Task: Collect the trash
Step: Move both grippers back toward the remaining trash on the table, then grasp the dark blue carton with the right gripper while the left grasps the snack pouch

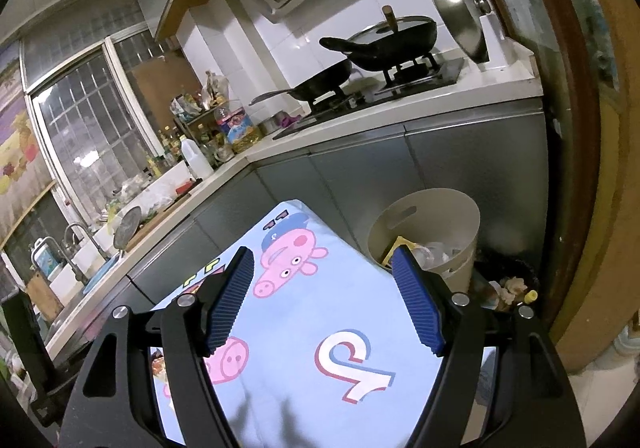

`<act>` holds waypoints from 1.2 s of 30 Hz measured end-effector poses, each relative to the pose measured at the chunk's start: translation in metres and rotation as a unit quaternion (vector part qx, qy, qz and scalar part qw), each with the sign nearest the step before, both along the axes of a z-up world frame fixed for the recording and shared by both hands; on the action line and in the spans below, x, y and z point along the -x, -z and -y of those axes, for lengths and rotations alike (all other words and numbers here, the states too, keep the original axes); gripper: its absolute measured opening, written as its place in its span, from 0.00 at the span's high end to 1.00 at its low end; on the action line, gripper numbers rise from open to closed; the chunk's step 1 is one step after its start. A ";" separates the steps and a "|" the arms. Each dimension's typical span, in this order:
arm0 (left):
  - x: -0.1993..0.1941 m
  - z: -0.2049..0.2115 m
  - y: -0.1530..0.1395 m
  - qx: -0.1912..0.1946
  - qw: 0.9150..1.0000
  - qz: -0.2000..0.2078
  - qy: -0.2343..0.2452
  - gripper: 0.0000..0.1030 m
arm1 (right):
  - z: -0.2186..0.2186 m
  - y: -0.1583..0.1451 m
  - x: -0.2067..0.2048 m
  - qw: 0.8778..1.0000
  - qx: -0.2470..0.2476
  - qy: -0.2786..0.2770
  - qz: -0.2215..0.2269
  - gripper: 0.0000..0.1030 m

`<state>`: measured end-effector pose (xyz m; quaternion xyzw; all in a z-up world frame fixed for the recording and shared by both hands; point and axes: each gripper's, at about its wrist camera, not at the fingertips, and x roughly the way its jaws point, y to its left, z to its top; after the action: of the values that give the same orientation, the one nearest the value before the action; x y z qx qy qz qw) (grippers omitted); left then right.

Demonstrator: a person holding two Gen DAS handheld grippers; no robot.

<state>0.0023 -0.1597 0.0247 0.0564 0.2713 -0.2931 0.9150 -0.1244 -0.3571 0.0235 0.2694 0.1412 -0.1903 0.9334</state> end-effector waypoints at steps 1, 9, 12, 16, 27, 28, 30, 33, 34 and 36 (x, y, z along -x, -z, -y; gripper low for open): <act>0.000 0.001 0.000 -0.002 1.000 0.001 0.002 0.50 | 0.002 0.000 0.002 1.000 0.000 0.002 0.001 0.31; -0.008 0.001 0.005 -0.006 1.000 -0.008 -0.001 0.49 | 0.001 0.008 -0.006 1.000 -0.009 -0.005 -0.009 0.30; -0.013 0.000 0.008 -0.008 1.000 -0.014 -0.004 0.49 | 0.001 0.009 -0.014 1.000 -0.008 -0.012 -0.016 0.30; -0.021 -0.002 0.013 -0.013 1.000 -0.022 -0.009 0.49 | 0.002 0.012 -0.027 0.999 -0.013 -0.020 -0.022 0.30; -0.055 -0.067 0.039 -0.012 0.997 -0.047 -0.054 0.48 | -0.021 0.033 -0.103 0.994 -0.022 -0.091 -0.061 0.30; -0.057 -0.074 0.041 -0.012 0.997 -0.048 -0.056 0.48 | -0.027 0.035 -0.115 0.992 -0.021 -0.102 -0.065 0.30; -0.061 -0.099 0.049 -0.018 0.996 -0.055 -0.067 0.48 | -0.037 0.040 -0.131 0.990 -0.021 -0.122 -0.072 0.30; -0.072 -0.142 0.063 -0.024 0.992 -0.075 -0.102 0.48 | -0.063 0.052 -0.165 0.980 -0.025 -0.175 -0.094 0.30; -0.076 -0.158 0.068 -0.022 0.989 -0.084 -0.118 0.48 | -0.073 0.056 -0.176 0.976 -0.022 -0.193 -0.100 0.30; -0.085 -0.182 0.075 -0.014 0.984 -0.102 -0.143 0.48 | -0.095 0.061 -0.197 0.967 -0.013 -0.228 -0.109 0.30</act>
<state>0.0870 0.0224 -0.0499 -0.0002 0.3724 -0.1599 0.9142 0.0722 -0.2623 -0.0377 0.2195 0.3025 0.0012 0.9275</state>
